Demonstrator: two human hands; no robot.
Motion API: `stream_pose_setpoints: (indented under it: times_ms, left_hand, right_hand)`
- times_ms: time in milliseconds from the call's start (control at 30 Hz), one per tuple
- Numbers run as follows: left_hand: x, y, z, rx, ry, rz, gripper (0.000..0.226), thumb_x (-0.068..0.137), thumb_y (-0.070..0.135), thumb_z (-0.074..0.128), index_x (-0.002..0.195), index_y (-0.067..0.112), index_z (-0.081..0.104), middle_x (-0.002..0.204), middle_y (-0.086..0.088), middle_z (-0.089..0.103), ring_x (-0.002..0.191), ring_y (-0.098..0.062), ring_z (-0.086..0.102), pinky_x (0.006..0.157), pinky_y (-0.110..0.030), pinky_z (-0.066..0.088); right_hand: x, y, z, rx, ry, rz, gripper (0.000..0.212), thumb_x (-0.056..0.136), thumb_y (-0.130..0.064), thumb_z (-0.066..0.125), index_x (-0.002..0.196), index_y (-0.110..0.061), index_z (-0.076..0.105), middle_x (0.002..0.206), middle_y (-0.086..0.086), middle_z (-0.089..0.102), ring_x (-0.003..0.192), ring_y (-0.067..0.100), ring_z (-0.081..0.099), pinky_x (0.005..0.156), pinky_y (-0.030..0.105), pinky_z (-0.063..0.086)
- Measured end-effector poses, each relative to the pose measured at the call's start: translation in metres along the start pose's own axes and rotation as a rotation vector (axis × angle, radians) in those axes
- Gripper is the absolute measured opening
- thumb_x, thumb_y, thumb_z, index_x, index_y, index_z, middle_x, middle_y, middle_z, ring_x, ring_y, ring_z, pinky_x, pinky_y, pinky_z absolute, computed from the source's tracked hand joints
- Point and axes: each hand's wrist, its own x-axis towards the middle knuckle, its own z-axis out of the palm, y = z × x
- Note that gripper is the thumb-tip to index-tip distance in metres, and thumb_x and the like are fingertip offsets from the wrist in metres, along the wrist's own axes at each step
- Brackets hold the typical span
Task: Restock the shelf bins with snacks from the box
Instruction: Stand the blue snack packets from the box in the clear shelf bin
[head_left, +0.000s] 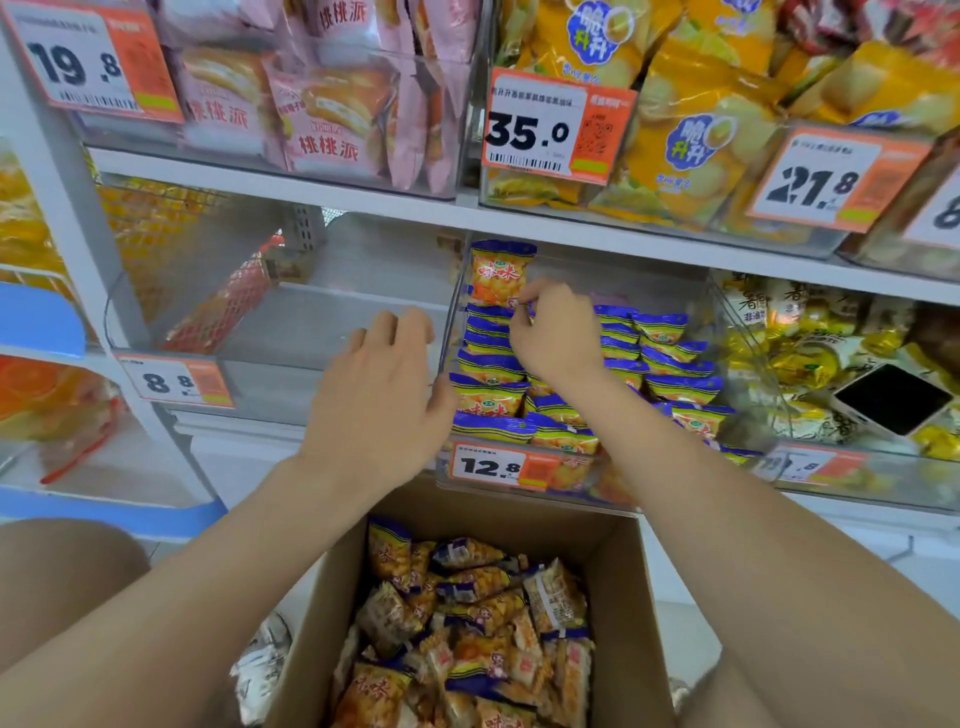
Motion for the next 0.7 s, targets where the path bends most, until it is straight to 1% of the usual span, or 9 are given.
stream_pose_setpoints:
  times_ms: [67, 133, 200, 300, 367, 433, 500, 600, 700]
  left_hand:
    - [-0.015, 0.002, -0.011, -0.062, 0.046, 0.014, 0.021, 0.096, 0.037, 0.056, 0.104, 0.018, 0.048, 0.087, 0.003, 0.058, 0.075, -0.019, 0.053, 0.057, -0.032, 0.034]
    - [-0.033, 0.003, -0.015, -0.088, -0.066, -0.027, 0.018, 0.094, 0.039, 0.052, 0.094, 0.022, 0.049, 0.072, 0.006, 0.055, 0.065, -0.015, 0.053, 0.052, -0.032, 0.035]
    - [-0.052, -0.003, -0.009, -0.009, -0.338, -0.041, 0.014, 0.093, 0.040, 0.054, 0.090, 0.026, 0.052, 0.077, 0.004, 0.060, 0.073, -0.021, 0.059, 0.059, -0.034, 0.046]
    - [-0.079, -0.017, 0.020, 0.134, -0.866, 0.053, 0.010, 0.096, 0.030, 0.056, 0.088, 0.024, 0.060, 0.090, 0.000, 0.063, 0.085, -0.023, 0.064, 0.074, -0.038, 0.055]
    - [-0.095, -0.025, 0.051, 0.194, -1.049, 0.058, 0.010, 0.097, 0.020, 0.056, 0.094, 0.017, 0.064, 0.100, -0.006, 0.064, 0.093, -0.026, 0.065, 0.082, -0.040, 0.058]
    - [-0.108, -0.029, 0.081, 0.257, -1.099, 0.041, 0.025, 0.099, 0.016, 0.059, 0.123, 0.013, 0.063, 0.121, -0.009, 0.058, 0.110, -0.029, 0.060, 0.096, -0.043, 0.055]
    - [-0.115, -0.037, 0.107, 0.324, -1.081, 0.052, 0.049, 0.097, 0.014, 0.065, 0.144, 0.011, 0.050, 0.139, -0.013, 0.046, 0.128, -0.035, 0.049, 0.107, -0.048, 0.049]
    - [-0.118, -0.052, 0.136, 0.426, -1.061, 0.047, 0.077, 0.093, 0.010, 0.072, 0.158, 0.014, 0.032, 0.157, -0.014, 0.027, 0.148, -0.047, 0.024, 0.119, -0.056, 0.037]
    - [-0.122, -0.064, 0.158, 0.437, -1.114, -0.006, 0.078, 0.097, 0.000, 0.062, 0.162, 0.014, 0.022, 0.164, -0.016, 0.013, 0.152, -0.055, 0.015, 0.124, -0.058, 0.028]
  right_hand:
    - [-0.031, -0.010, -0.021, 0.134, -0.015, -0.073, 0.019, 0.097, -0.017, 0.061, 0.113, -0.016, 0.071, 0.091, 0.001, 0.074, 0.074, 0.017, 0.070, 0.068, 0.040, 0.062]
    - [-0.070, -0.024, -0.044, 0.180, -0.066, -0.176, 0.016, 0.097, -0.018, 0.059, 0.109, -0.019, 0.070, 0.078, -0.007, 0.071, 0.062, 0.009, 0.066, 0.062, 0.034, 0.058]
    - [-0.115, -0.036, -0.063, 0.164, -0.161, -0.267, 0.011, 0.096, -0.023, 0.057, 0.099, -0.023, 0.068, 0.068, -0.010, 0.065, 0.059, 0.007, 0.059, 0.058, 0.032, 0.052]
    - [-0.168, -0.041, -0.070, -0.036, -0.405, -0.396, 0.014, 0.095, -0.032, 0.054, 0.089, -0.027, 0.065, 0.071, -0.008, 0.062, 0.065, 0.010, 0.056, 0.058, 0.036, 0.053]
    - [-0.188, -0.034, -0.059, -0.169, -0.588, -0.456, 0.018, 0.098, -0.033, 0.049, 0.090, -0.025, 0.064, 0.077, -0.006, 0.062, 0.070, 0.015, 0.059, 0.062, 0.040, 0.056]
    - [-0.203, -0.022, -0.044, -0.265, -0.739, -0.451, 0.019, 0.100, -0.029, 0.048, 0.092, -0.020, 0.063, 0.081, -0.001, 0.058, 0.074, 0.022, 0.061, 0.063, 0.039, 0.054]
    - [-0.212, -0.008, -0.029, -0.395, -0.837, -0.456, 0.015, 0.101, -0.025, 0.049, 0.096, -0.016, 0.060, 0.080, 0.000, 0.048, 0.075, 0.027, 0.059, 0.062, 0.038, 0.048]
    - [-0.212, 0.006, -0.019, -0.511, -0.952, -0.461, 0.012, 0.103, -0.023, 0.049, 0.103, -0.015, 0.059, 0.082, 0.001, 0.043, 0.074, 0.027, 0.056, 0.061, 0.037, 0.046]
    - [-0.201, 0.009, -0.018, -0.504, -1.032, -0.436, 0.008, 0.103, -0.025, 0.050, 0.104, -0.017, 0.054, 0.086, 0.001, 0.047, 0.078, 0.027, 0.060, 0.060, 0.036, 0.048]
